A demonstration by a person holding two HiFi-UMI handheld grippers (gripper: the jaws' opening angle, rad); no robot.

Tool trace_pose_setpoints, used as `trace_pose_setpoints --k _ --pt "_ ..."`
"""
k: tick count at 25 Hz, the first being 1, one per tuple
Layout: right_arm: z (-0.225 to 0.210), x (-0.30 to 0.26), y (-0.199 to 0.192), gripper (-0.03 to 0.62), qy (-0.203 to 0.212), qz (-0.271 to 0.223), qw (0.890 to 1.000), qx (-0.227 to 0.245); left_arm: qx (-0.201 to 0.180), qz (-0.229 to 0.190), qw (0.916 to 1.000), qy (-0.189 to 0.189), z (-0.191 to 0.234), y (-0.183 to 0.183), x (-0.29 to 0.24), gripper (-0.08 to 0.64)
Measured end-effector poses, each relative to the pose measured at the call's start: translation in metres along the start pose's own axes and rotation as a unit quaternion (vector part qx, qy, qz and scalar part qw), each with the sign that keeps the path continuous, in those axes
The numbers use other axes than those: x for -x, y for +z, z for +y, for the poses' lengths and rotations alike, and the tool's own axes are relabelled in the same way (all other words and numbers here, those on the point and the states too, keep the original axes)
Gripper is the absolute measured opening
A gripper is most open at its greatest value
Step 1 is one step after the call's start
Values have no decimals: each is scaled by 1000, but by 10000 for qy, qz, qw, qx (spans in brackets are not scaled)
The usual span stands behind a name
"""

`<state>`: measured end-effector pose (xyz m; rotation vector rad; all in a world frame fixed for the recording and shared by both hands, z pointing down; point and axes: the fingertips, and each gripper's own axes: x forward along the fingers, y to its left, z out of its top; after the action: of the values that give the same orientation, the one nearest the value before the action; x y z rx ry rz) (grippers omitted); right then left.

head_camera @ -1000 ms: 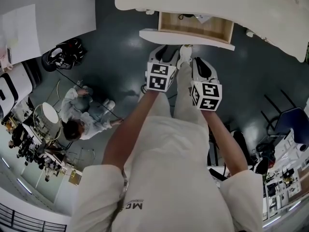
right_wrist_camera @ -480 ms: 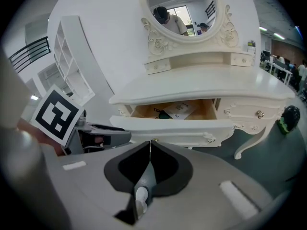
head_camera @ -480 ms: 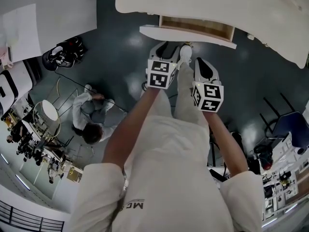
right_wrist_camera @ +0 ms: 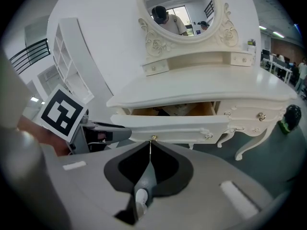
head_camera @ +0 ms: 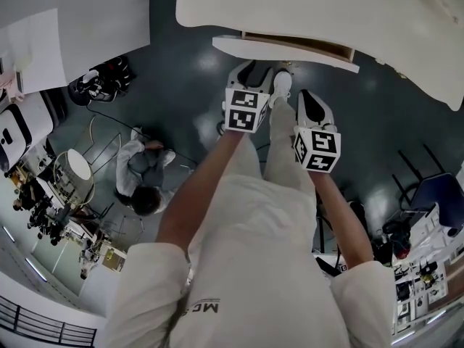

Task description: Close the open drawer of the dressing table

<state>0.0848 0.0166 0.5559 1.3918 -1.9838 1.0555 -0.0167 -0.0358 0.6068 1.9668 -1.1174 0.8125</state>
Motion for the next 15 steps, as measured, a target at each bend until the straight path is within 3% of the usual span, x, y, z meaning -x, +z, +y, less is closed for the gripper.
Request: trace_pose_setpoints --k 15 --pt "-4 -14 21 1 26 12 9999 99 -11 -101 9999 -34 4 22 -11 153"
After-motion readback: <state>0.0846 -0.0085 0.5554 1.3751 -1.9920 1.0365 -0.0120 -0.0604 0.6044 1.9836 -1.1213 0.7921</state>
